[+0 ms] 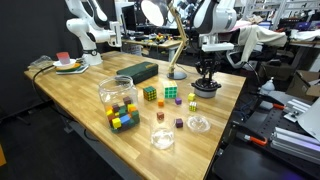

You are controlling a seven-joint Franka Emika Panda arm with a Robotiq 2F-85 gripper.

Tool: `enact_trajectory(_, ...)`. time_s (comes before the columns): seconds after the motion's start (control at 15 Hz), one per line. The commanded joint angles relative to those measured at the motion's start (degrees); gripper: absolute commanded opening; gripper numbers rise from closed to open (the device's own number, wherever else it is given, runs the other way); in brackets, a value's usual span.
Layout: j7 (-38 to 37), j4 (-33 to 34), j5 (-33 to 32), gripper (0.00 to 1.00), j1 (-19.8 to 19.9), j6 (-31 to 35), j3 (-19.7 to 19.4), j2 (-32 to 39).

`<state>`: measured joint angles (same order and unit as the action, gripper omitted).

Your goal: Open the pot and put the lid on the table

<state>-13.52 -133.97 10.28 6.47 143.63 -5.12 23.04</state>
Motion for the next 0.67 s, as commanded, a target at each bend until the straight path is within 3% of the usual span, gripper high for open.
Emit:
enact_trajectory(0.0,1.7,0.7,1.2,0.08,0.4,-0.3,0.1,1.2)
enact_trajectory(0.6,1.6,0.9,0.3,0.08,0.2,-1.4,-0.6,-0.7)
